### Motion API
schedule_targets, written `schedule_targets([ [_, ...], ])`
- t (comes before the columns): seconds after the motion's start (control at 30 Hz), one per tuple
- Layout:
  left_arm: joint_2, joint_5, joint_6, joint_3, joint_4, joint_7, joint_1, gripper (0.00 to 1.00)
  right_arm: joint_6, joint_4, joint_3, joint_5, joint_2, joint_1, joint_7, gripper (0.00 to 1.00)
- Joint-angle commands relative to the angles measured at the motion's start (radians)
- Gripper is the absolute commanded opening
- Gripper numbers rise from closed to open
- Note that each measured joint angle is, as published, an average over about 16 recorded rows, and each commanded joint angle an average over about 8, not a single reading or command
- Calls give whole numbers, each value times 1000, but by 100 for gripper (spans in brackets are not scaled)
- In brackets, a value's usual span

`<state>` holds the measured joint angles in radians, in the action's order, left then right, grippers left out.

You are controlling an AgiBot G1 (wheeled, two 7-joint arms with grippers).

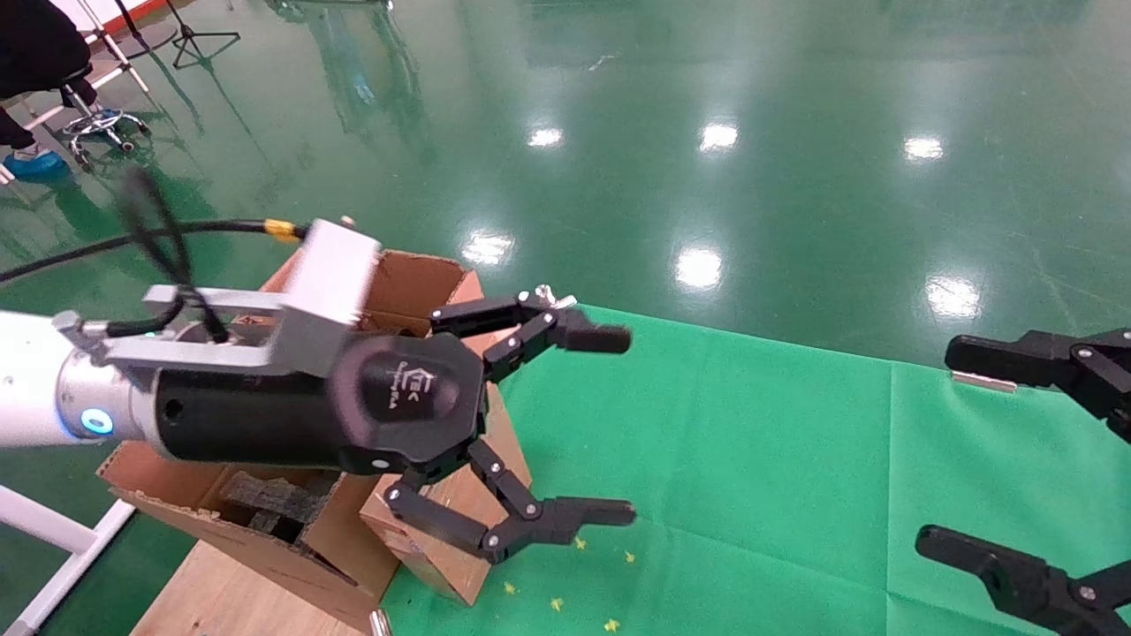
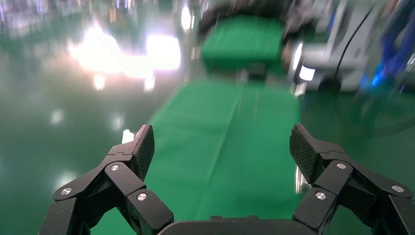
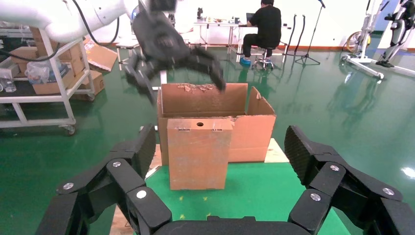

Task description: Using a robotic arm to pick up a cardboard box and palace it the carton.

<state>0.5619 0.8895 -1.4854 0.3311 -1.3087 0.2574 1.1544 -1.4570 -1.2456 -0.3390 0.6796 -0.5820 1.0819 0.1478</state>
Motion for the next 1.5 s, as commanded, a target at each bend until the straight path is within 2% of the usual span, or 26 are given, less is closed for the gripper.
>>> schedule_targets([
  [0.03, -19, 60, 5, 19, -12, 27, 30, 100, 0, 0, 0, 0, 0, 0, 0, 0],
  [0.2, -35, 155, -4, 55, -26, 89, 99, 100, 0, 0, 0, 0, 0, 0, 0, 0],
  [0.5, -48, 213, -10, 73, -24, 108, 137, 100, 0, 0, 0, 0, 0, 0, 0, 0],
  [0.63, -58, 304, 25, 90, -29, 154, 169, 100, 0, 0, 0, 0, 0, 0, 0, 0],
  [0.73, -62, 419, 57, 117, -36, 238, 211, 100, 0, 0, 0, 0, 0, 0, 0, 0],
  [0.87, -53, 577, 80, 160, -40, 407, 270, 100, 0, 0, 0, 0, 0, 0, 0, 0],
  [1.0, -35, 684, 71, 196, -43, 578, 315, 100, 0, 0, 0, 0, 0, 0, 0, 0],
  [1.27, 3, 746, -1, 246, -48, 825, 353, 100, 0, 0, 0, 0, 0, 0, 0, 0],
  [1.5, 15, 769, -22, 286, -50, 884, 335, 100, 0, 0, 0, 0, 0, 0, 0, 0],
])
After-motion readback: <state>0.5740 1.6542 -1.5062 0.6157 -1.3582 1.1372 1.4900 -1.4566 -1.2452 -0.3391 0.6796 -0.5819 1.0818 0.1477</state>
